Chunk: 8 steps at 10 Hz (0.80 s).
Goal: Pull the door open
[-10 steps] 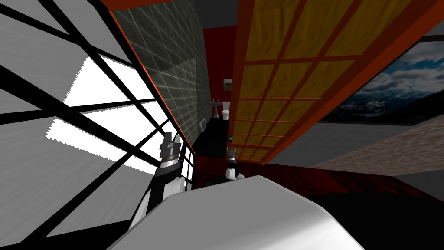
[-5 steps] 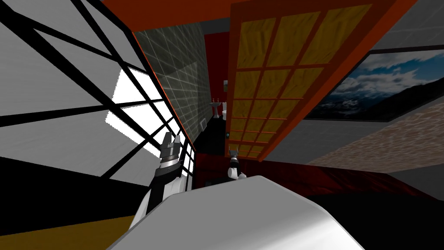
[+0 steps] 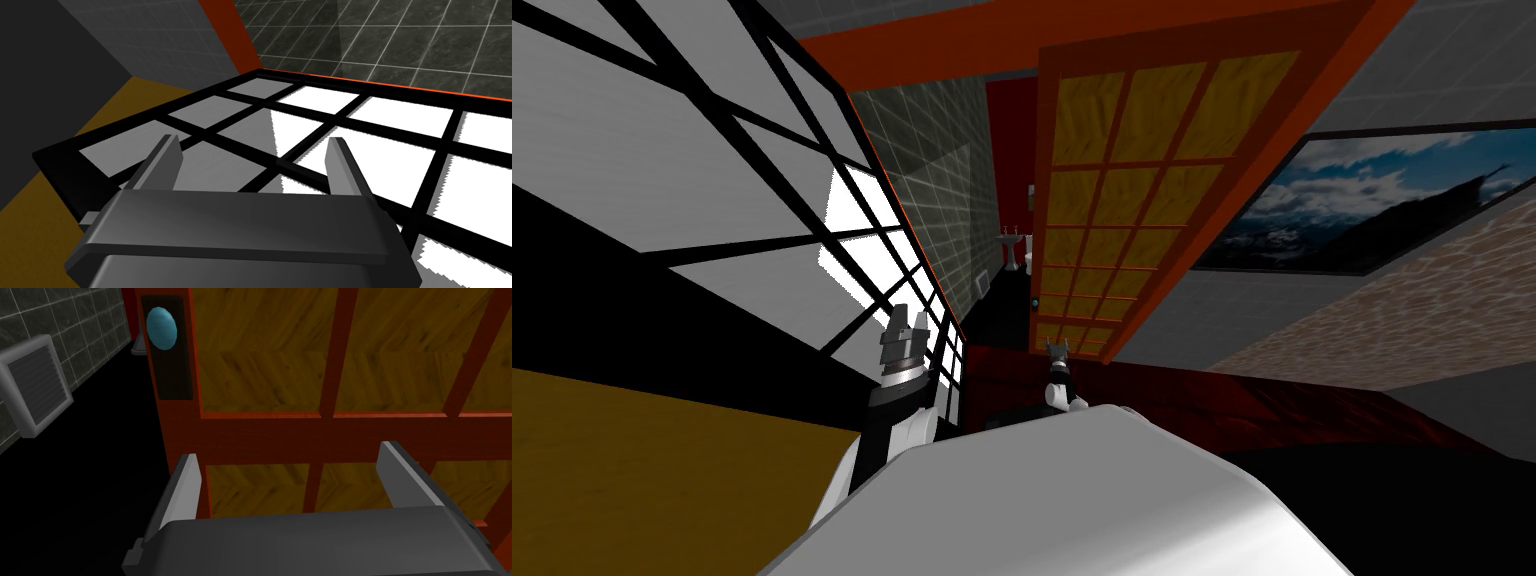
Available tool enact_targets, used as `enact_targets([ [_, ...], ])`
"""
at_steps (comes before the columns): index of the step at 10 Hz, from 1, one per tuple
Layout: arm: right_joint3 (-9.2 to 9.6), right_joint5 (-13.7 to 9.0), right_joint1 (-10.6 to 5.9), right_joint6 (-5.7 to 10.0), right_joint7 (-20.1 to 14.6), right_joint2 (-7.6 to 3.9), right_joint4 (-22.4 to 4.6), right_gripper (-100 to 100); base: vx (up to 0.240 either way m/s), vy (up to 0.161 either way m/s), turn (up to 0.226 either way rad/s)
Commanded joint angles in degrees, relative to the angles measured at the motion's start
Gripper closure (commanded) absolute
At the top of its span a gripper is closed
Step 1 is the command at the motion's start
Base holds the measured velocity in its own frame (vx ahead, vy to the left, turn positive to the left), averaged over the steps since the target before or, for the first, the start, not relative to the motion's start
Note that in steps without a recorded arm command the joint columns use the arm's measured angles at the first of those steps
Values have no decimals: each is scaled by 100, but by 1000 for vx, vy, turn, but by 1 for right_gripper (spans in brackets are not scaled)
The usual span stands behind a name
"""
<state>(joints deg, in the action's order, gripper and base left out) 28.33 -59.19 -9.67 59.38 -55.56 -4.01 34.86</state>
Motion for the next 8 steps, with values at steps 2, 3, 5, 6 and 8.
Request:
enact_targets([
  [2,-6,-42,-93,37,-12,-16,-173,-100,-105,-24,0],
  [3,-39,-175,-92,2,69,-200,-145,-100,-107,-11,2],
  [5,-79,-335,-92,-42,163,-410,-113,-100,-118,-29,-16],
  [6,-103,-420,-95,-70,208,-512,-97,-100,-67,-24,-7],
  [8,-163,-614,-104,-137,302,-726,-65,-100,-21,-15,-4],
])
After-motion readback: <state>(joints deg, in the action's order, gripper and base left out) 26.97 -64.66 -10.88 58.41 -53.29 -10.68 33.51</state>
